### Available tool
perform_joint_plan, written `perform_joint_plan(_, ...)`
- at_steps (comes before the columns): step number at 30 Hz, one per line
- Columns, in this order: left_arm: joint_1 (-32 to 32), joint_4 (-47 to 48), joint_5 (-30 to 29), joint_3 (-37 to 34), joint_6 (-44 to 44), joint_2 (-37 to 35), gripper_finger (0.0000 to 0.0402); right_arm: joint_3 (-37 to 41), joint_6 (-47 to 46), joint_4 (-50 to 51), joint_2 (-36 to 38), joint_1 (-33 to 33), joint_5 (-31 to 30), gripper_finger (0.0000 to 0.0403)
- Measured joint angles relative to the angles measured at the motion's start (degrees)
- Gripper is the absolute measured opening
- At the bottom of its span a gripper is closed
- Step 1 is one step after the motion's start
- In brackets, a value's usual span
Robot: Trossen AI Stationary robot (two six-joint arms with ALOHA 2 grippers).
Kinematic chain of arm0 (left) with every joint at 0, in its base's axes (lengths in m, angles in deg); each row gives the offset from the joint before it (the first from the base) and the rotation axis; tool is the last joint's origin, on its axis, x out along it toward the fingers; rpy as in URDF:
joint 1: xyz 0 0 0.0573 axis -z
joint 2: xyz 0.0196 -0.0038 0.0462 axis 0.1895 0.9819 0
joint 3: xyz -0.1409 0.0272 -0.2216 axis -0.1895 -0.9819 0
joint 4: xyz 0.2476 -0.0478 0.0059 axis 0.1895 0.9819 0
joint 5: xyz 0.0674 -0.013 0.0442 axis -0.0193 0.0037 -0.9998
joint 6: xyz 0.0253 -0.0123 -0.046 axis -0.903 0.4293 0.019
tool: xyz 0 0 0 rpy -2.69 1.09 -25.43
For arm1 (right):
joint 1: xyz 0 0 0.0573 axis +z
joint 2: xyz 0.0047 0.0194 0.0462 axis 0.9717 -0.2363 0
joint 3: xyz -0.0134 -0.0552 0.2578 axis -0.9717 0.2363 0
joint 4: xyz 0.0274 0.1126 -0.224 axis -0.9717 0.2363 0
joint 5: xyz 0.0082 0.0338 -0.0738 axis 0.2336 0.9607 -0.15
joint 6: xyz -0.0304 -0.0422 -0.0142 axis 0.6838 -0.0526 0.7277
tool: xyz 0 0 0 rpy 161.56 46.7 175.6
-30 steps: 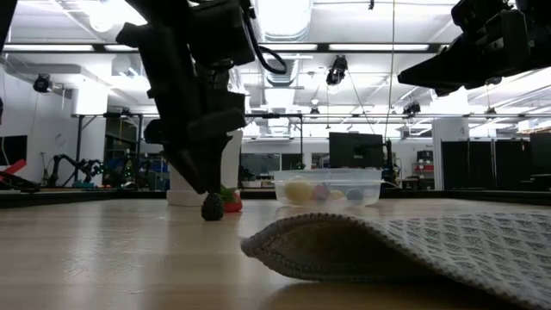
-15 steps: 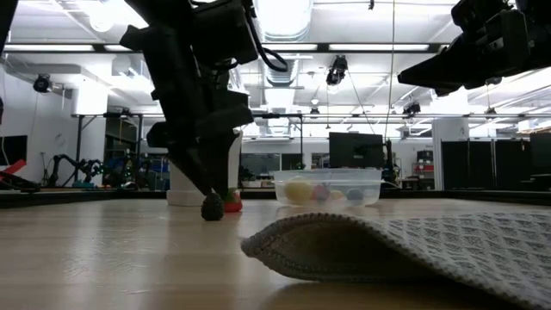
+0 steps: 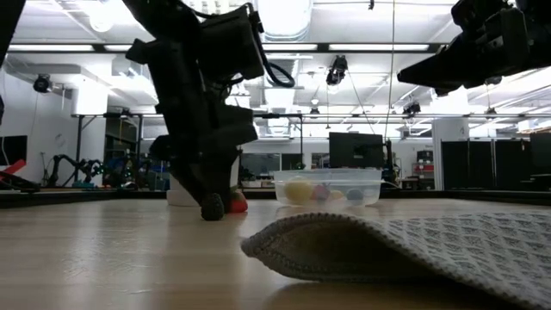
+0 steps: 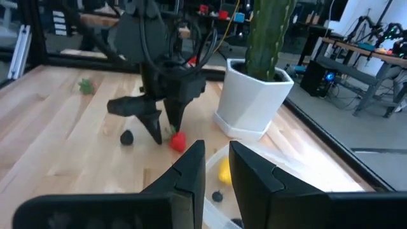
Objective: Pick and placing Produce into tupperware
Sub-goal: Put the top red strawberry into the transparent container
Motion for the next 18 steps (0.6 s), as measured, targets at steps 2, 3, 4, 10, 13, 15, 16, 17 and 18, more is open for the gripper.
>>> perform_joint_plan(2,-0.02,0.13,0.42,0.07,-0.03,0.00,0.0184,0.00,-0.01,0.18,-0.05,-0.01,0.01,0.0063)
perform_joint_plan(3,-0.04,0.18,0.46,0.08,-0.01,-0.05,0.0184,0.04,0.01,0.21,-0.05,-0.01,0.01,0.0063)
perform_joint_plan(4,-0.07,0.24,0.59,0.09,-0.02,-0.36,0.0184,0.01,-0.01,0.03,-0.09,-0.02,0.00,0.0063)
perform_joint_plan(10,-0.07,0.14,0.64,0.11,-0.21,-1.14,0.0184,0.01,-0.02,0.14,-0.11,-0.02,0.00,0.0063)
perform_joint_plan(13,-0.09,0.15,0.65,0.11,-0.48,-1.14,0.0184,0.01,-0.02,0.07,-0.11,-0.02,0.00,0.0063)
perform_joint_plan(15,-0.09,0.16,0.64,0.11,-0.48,-1.14,0.0184,0.01,-0.02,0.09,-0.22,-0.02,0.00,0.0063)
perform_joint_plan(16,-0.11,0.14,0.64,0.11,-0.48,-1.14,0.0184,0.01,-0.02,0.11,-0.22,-0.02,0.00,0.0063)
perform_joint_plan(17,-0.11,0.14,0.62,0.11,-0.48,-1.14,0.0184,0.01,-0.02,0.09,-0.22,-0.02,0.00,0.0063)
perform_joint_plan(18,-0.11,0.16,0.64,0.11,-0.48,-1.14,0.0184,0.01,-0.02,0.06,-0.22,-0.02,0.00,0.0063)
